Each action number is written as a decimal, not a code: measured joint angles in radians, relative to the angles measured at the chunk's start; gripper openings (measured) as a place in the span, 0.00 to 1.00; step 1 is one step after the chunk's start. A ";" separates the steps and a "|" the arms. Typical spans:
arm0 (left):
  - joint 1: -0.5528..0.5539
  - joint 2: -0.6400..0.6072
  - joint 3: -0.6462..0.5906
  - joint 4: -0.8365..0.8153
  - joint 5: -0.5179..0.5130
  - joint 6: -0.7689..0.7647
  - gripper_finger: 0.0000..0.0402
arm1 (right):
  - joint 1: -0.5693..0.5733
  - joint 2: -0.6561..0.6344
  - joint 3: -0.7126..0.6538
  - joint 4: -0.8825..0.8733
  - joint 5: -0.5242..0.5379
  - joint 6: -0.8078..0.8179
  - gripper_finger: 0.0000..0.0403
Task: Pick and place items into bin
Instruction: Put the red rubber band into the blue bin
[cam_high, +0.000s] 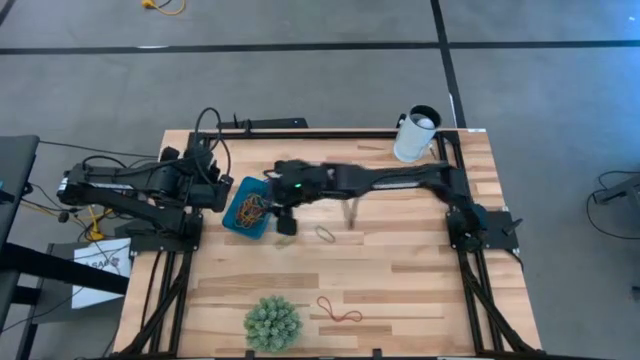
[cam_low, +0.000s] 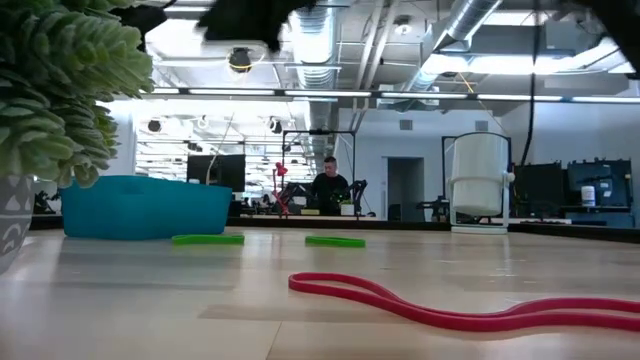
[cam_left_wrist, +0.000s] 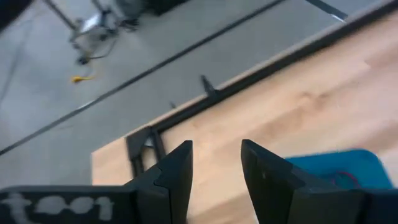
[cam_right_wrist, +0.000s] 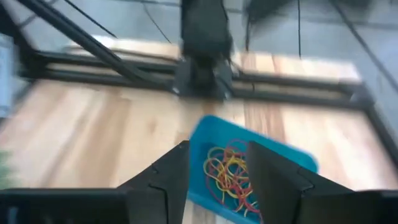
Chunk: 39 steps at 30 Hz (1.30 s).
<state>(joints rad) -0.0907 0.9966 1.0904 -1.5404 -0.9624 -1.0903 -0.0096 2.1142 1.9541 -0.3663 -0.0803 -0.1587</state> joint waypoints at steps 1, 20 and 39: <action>-0.007 0.000 0.000 0.027 0.015 0.028 0.32 | 0.009 -0.045 0.000 -0.037 0.000 -0.010 0.38; -0.313 0.411 0.000 1.137 0.654 0.795 0.32 | 0.196 -0.484 0.001 -0.680 0.030 0.087 0.33; -0.268 0.791 0.176 1.460 0.995 1.143 0.32 | 0.197 -0.484 0.001 -0.696 0.037 0.160 0.31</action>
<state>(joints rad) -0.3585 1.7876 1.2669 -0.0805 0.0322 0.0528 0.1876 1.6302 1.9549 -1.0622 -0.0432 0.0017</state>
